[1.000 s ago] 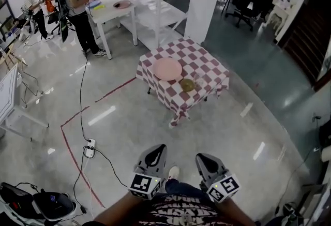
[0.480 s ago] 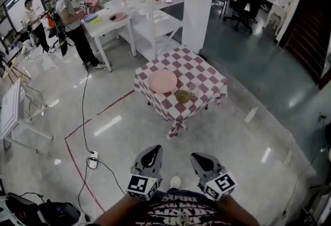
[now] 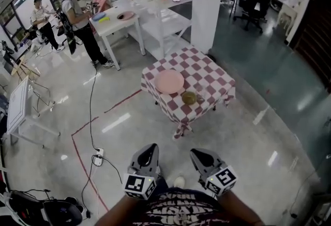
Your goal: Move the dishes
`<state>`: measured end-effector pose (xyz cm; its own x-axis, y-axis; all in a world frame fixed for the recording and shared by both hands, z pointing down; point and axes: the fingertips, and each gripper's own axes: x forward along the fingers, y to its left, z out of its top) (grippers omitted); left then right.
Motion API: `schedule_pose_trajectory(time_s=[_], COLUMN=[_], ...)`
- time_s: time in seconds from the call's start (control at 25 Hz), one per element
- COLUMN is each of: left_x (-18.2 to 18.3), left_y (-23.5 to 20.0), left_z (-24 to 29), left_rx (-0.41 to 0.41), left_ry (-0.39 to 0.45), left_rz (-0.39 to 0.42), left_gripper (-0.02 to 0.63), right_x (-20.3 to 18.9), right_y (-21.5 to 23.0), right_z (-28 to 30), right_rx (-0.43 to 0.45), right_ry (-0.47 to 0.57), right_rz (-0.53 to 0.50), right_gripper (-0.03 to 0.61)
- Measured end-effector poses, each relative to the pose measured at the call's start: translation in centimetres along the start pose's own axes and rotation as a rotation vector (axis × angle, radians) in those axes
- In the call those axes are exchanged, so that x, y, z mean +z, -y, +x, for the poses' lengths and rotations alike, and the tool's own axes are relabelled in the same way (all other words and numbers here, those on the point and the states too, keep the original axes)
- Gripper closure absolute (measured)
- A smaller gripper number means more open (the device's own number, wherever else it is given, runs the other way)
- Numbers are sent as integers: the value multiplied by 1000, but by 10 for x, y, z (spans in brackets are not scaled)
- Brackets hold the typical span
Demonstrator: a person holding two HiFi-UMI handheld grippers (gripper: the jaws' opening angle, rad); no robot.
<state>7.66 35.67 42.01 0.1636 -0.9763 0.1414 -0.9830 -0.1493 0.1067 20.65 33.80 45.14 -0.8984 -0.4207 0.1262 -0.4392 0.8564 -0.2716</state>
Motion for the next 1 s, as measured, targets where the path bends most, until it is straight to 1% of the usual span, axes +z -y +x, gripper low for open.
schedule_pose_trajectory(time_s=[0.2,0.36,0.64,0.8,1.0], left_x=[-8,-9,-18,-7,16], left_y=[-13,-35,-64,-96,-143], left_z=[4,15,43,63,90], left_rx=[13,22,-16,-26,-41], left_ry=[-31,-43,-53,-38,-13], left_rz=[-25,-50,-59,-62,-67], left_gripper=[589,589,589,589,589], right_x=[-4,-4,-12,2,22], right_y=[-1,5,17,17,20], right_z=[19,37,77,110,154], right_rx=[29,23,2,3,-22], right_ry=[-36,-42,-74,-71,-65], right_rz=[37,50,21,17,-3], right_gripper=[543,543,543,543,543])
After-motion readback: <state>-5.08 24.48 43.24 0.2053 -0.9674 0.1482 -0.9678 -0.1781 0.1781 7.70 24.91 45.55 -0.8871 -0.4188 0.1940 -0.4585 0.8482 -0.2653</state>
